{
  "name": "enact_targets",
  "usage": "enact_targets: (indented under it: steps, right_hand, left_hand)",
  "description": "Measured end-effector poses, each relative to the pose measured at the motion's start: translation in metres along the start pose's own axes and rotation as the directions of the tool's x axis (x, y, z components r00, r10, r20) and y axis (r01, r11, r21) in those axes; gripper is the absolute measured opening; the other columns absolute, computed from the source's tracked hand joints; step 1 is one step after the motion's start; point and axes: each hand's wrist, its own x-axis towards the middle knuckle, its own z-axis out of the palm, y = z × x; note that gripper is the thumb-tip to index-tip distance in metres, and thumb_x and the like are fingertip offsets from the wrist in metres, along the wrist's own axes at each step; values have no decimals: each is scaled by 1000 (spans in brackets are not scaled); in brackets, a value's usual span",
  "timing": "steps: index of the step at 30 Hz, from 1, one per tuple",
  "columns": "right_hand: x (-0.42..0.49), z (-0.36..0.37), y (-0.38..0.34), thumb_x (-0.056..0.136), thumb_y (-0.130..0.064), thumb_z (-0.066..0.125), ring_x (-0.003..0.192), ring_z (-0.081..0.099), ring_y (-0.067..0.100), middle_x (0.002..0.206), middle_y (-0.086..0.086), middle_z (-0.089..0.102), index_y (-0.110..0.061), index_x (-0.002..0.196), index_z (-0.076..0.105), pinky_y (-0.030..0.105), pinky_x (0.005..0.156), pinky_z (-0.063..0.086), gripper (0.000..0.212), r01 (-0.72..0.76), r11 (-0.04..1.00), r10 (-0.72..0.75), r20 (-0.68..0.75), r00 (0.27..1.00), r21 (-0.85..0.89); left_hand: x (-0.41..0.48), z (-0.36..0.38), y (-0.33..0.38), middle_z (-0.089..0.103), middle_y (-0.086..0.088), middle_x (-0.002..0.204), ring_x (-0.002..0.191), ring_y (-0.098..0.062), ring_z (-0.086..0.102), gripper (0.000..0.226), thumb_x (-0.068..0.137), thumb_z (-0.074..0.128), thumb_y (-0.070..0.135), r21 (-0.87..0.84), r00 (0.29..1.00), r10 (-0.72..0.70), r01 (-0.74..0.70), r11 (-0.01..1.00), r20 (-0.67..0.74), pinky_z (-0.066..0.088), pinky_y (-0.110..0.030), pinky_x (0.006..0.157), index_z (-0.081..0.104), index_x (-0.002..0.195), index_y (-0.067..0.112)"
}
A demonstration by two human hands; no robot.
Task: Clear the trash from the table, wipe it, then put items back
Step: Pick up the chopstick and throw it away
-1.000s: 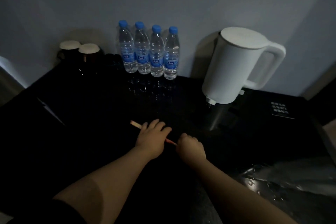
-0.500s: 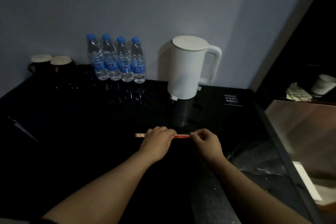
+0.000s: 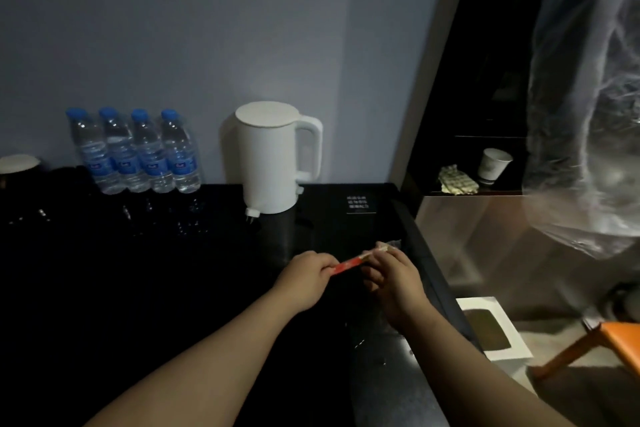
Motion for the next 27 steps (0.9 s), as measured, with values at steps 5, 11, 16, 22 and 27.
enact_targets:
  steps: [5,11,16,22,27]
  right_hand:
    - [34,-70,-28,95,-9,50,57,58,10,77,10,62,-9,82,60,15,45,44,16,45,992,-62,-143,988,-119]
    - [75,-189,-80,92,-20,53,82,60,29,83,12,65,-19,76,60,47,85,49,17,150,909,-295,-347,890,-388]
    - [80,-271,-126,96,-23,47,92,56,23,93,4,63,-14,97,60,33,83,41,16,204,789,-473,-360,804,-579]
    - [96,-329,-122,98,-19,45,82,48,13,83,-5,54,-14,101,55,20,73,29,11,115,734,-408,-300,862,-669]
    - [112,-350,-91,96,-19,47,83,52,22,82,2,57,-11,94,54,30,76,37,11,-20,708,-254,-281,926,-706]
  left_hand:
    - [36,42,56,64,0,107,99,-17,59,22,95,51,23,95,1000,6,-8,995,26,48,-29,87,68,110,26]
    - [89,126,137,59,1,118,111,-19,55,25,94,52,22,158,998,-33,41,987,-52,45,-34,96,63,116,26]
    - [120,195,186,55,3,127,125,-19,41,29,97,43,22,262,997,-55,70,963,-61,34,-33,102,60,119,27]
    - [133,249,202,55,2,126,123,-20,43,25,97,46,24,255,989,-143,129,958,37,37,-34,102,60,118,24]
    - [136,269,194,56,0,123,120,-20,46,26,96,48,23,243,979,-185,158,957,90,40,-35,101,60,119,22]
